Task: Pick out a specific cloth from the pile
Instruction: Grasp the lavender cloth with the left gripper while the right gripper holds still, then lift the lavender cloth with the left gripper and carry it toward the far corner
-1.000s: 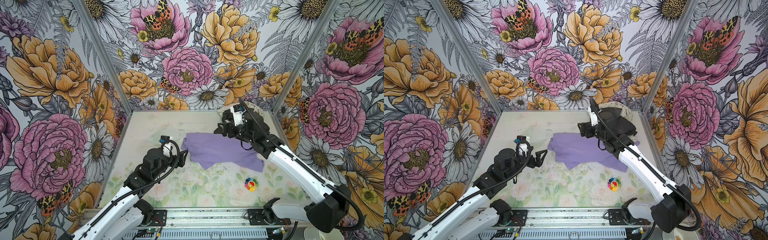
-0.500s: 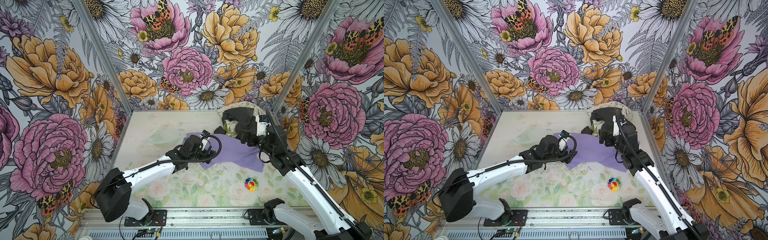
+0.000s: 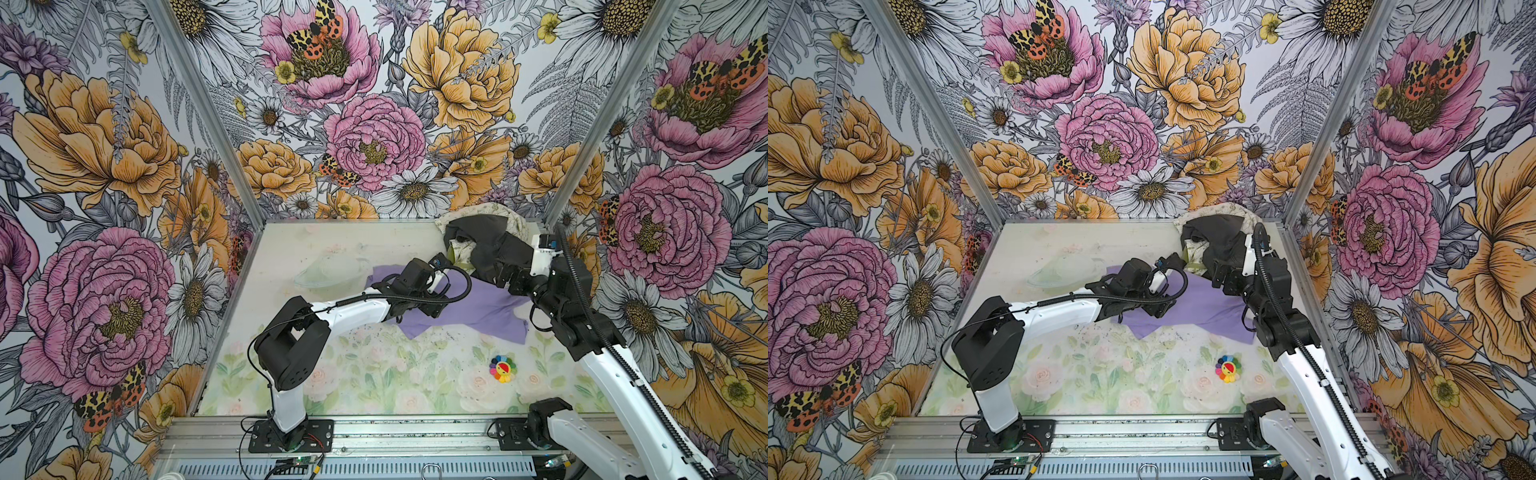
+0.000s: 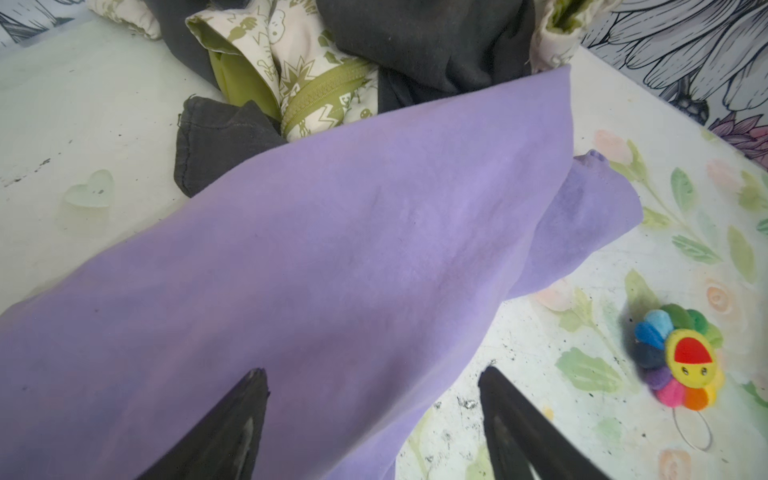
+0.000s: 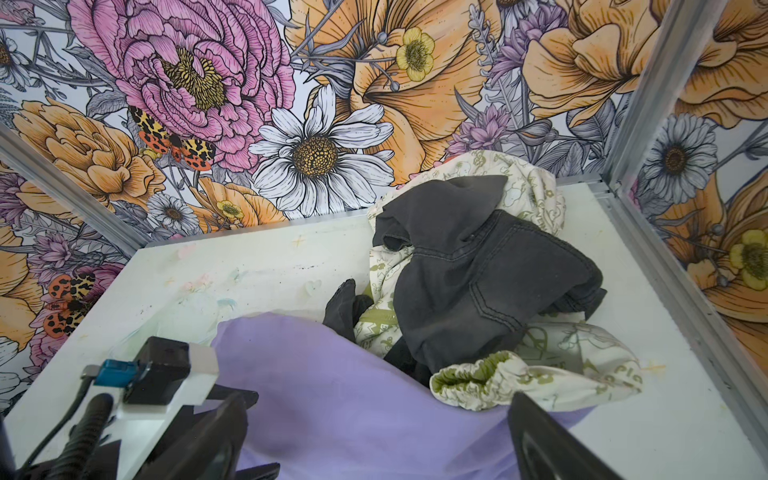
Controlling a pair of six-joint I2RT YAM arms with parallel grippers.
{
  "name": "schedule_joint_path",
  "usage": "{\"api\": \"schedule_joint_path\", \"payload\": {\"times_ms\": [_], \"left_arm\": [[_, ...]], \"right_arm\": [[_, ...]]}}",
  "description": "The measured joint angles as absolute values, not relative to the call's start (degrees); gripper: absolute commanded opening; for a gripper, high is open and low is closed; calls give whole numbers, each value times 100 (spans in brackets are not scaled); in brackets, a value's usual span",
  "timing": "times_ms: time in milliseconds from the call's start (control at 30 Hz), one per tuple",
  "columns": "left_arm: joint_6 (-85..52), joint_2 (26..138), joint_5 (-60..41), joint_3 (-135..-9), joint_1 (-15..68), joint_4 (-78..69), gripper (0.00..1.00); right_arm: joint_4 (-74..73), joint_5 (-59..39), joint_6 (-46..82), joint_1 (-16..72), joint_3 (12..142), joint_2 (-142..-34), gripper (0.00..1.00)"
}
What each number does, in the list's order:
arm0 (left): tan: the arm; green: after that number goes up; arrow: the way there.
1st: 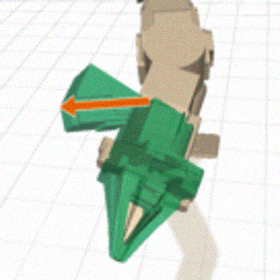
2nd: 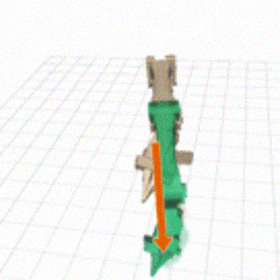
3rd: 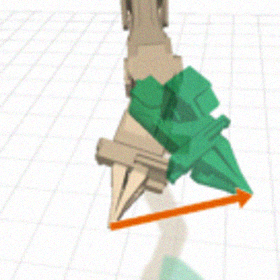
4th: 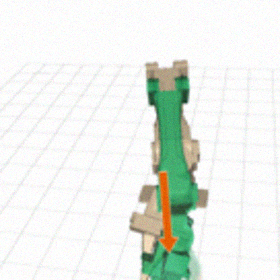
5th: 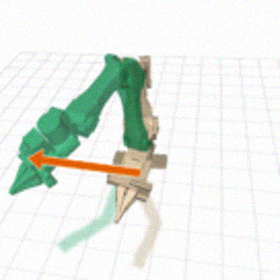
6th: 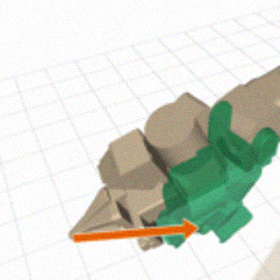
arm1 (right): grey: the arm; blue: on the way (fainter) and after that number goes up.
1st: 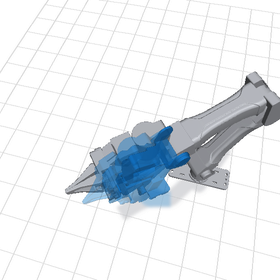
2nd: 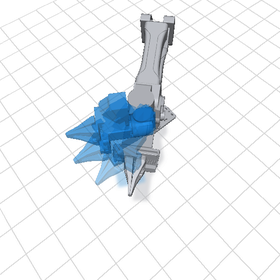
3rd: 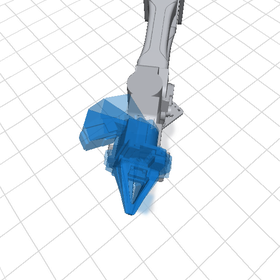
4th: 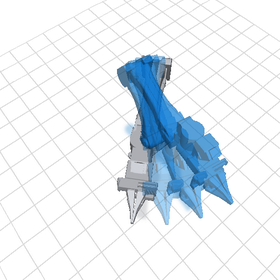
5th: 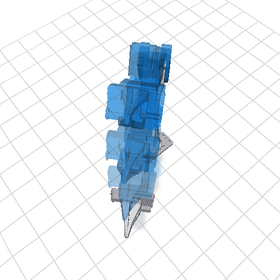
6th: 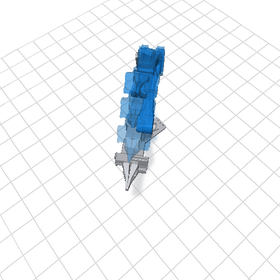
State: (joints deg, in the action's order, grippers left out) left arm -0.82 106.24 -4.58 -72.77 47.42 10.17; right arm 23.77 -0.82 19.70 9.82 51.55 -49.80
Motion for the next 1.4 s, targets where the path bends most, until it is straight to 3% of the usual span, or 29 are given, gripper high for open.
{"api": "schedule_joint_path", "payload": {"times_ms": [200,300,533,633,867,1400], "left_arm": [[67,11091,-478,-7465,4799,1234,76],[145,11227,-423,-7529,4864,1361,67],[301,11404,-99,-7738,4976,1490,13],[336,11404,43,-7771,4989,1520,0],[349,11203,132,-7791,5019,1553,0],[231,9413,38,-8132,4995,1483,0]], "right_arm": [[2381,-204,2075,775,5070,-4908,98],[2379,-257,2126,707,5054,-4908,98],[2379,-355,2209,637,5028,-4908,98],[2379,-381,2224,626,5002,-4899,98],[2379,-436,2252,563,4965,-4862,98],[2381,-438,2255,478,4923,-4689,98]]}}
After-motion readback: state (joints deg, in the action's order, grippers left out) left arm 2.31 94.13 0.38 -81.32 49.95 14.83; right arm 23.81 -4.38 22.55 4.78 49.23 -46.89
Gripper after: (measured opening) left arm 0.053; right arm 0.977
